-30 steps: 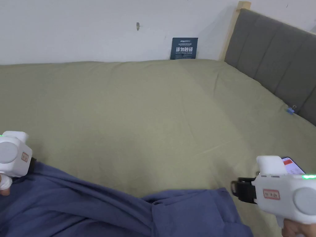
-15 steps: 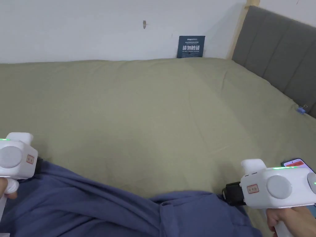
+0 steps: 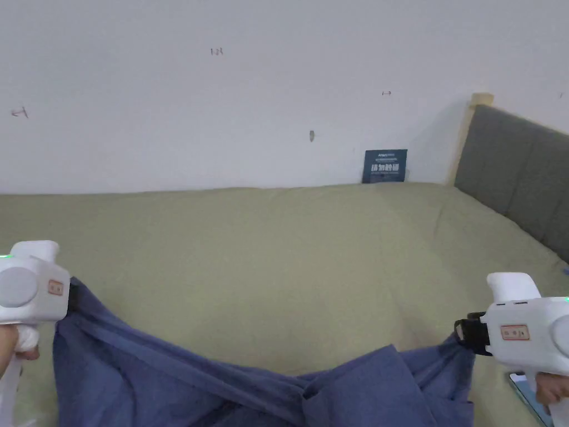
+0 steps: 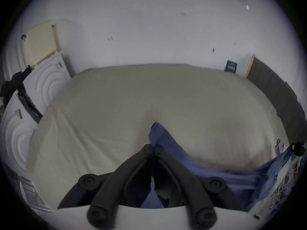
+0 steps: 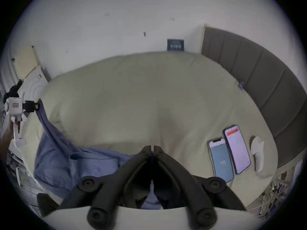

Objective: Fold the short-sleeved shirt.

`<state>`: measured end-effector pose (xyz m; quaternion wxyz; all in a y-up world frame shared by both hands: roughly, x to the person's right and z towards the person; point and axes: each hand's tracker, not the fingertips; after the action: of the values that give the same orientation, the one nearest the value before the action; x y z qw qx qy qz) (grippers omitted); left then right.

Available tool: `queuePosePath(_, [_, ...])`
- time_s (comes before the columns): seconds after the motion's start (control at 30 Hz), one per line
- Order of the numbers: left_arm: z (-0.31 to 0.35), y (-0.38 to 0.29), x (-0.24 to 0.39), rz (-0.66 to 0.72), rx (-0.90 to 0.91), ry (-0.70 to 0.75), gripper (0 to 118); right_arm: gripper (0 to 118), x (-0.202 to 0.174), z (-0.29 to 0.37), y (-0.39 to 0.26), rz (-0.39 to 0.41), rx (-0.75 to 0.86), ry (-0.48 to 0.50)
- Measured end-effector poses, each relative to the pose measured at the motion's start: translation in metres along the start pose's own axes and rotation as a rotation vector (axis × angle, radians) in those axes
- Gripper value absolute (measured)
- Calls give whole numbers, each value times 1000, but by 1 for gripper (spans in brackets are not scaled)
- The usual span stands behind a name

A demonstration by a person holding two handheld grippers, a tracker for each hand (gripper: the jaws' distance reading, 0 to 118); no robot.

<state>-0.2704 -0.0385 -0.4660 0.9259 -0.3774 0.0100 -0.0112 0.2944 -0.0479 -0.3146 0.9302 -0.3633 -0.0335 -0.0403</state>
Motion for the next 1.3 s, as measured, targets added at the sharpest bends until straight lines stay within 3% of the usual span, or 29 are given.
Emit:
queuePosePath(0.3, [156,36,-60,48,191,48,1,0,-35,106,69,32,234,33])
queuePosePath(0.53, [216,60,-79,94,275,57,1,0,-38,152,127,3,339,30])
queuePosePath(0.83, [201,112,-60,97,322,80,1,0,-35,145,200,28,381,-32])
queuePosePath(1.13, [149,182,-28,97,389,122,1,0,-23,92,287,7,419,-90])
queuePosePath(1.3, [116,214,-16,90,409,148,1,0,-27,56,320,42,421,-136])
